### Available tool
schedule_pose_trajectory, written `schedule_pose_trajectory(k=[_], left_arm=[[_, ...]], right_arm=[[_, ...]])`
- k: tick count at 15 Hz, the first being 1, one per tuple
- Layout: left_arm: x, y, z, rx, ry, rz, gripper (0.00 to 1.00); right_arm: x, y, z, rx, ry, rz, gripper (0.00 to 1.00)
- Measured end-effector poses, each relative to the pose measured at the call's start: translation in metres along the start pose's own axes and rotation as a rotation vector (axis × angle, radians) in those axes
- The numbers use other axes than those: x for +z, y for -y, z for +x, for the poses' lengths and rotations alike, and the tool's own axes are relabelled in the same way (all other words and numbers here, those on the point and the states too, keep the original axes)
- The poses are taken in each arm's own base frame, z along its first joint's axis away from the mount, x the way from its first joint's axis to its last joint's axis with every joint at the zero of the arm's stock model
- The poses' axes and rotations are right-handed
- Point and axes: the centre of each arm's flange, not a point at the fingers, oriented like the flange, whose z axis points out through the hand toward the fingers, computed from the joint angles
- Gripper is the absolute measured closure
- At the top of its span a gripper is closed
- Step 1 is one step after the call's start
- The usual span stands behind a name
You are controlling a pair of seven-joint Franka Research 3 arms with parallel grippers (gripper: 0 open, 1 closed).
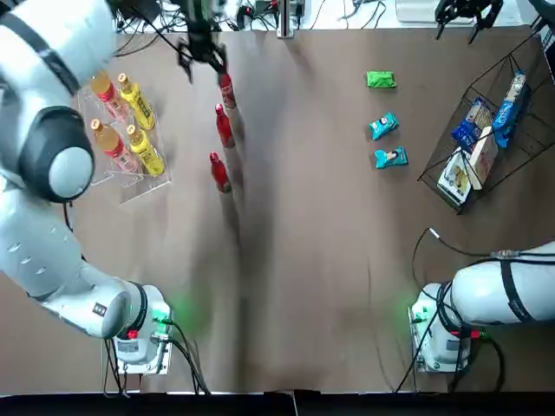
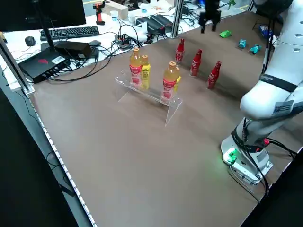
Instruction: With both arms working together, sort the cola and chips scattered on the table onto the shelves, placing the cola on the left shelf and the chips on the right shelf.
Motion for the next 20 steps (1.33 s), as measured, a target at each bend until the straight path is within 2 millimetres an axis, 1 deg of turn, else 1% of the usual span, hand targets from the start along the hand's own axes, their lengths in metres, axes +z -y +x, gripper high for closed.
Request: schedule_pose_trajectory(k=[1, 2, 3, 6, 9, 10, 11, 12, 14, 15, 16, 17, 18, 19, 20], left_arm=[[0.014, -0.018, -0.001, 0.001, 0.027, -0.003, 0.0], [0.025, -0.027, -0.002, 0.002, 0.048, 0.0, 0.0], [0.032, -0.03, -0.001, 0.002, 0.064, 0.001, 0.0], [0.052, -0.023, -0.002, -0.008, 0.105, 0.003, 0.0], [0.082, -0.024, -0.011, -0.007, 0.043, -0.022, 0.0], [0.093, -0.022, -0.018, -0.007, 0.024, -0.027, 0.0], [0.104, -0.02, -0.026, -0.007, 0.019, -0.025, 0.0], [0.112, -0.017, -0.033, -0.007, 0.02, -0.02, 0.0], [0.126, -0.015, -0.045, -0.002, 0.024, -0.011, 0.0], [0.13, -0.015, -0.049, 0.001, 0.025, -0.009, 0.0], [0.133, -0.014, -0.052, 0.002, 0.028, -0.006, 0.01], [0.135, -0.013, -0.053, 0.002, 0.031, -0.004, 0.06], [0.139, -0.012, -0.056, 0.002, 0.039, 0.002, 0.08], [0.143, -0.01, -0.06, 0.001, 0.046, 0.007, 0.13], [0.146, -0.009, -0.063, 0.002, 0.052, 0.012, 0.21]], right_arm=[[0.009, 0.003, 0.012, 0.076, 0.009, -0.001, 0.0], [0.018, 0.008, 0.024, 0.157, 0.016, -0.003, 0.0], [0.028, 0.014, 0.037, 0.245, 0.02, -0.004, 0.0], [0.058, 0.042, 0.074, 0.475, -0.013, 0.016, 0.01], [0.097, 0.071, 0.1, 0.667, -0.066, 0.062, 0.03], [0.114, 0.079, 0.108, 0.718, -0.082, 0.08, 0.03], [0.133, 0.087, 0.116, 0.765, -0.094, 0.094, 0.08], [0.155, 0.093, 0.124, 0.805, -0.102, 0.1, 0.08], [0.196, 0.098, 0.136, 0.865, -0.131, 0.08, 0.15], [0.216, 0.098, 0.141, 0.895, -0.152, 0.057, 0.15], [0.253, 0.096, 0.148, 0.957, -0.191, -0.004, 0.13], [0.271, 0.095, 0.151, 0.989, -0.205, -0.032, 0.12], [0.286, 0.095, 0.153, 1.022, -0.211, -0.048, 0.12], [0.299, 0.096, 0.157, 1.05, -0.211, -0.055, 0.11], [0.31, 0.098, 0.161, 1.069, -0.211, -0.059, 0.11]])
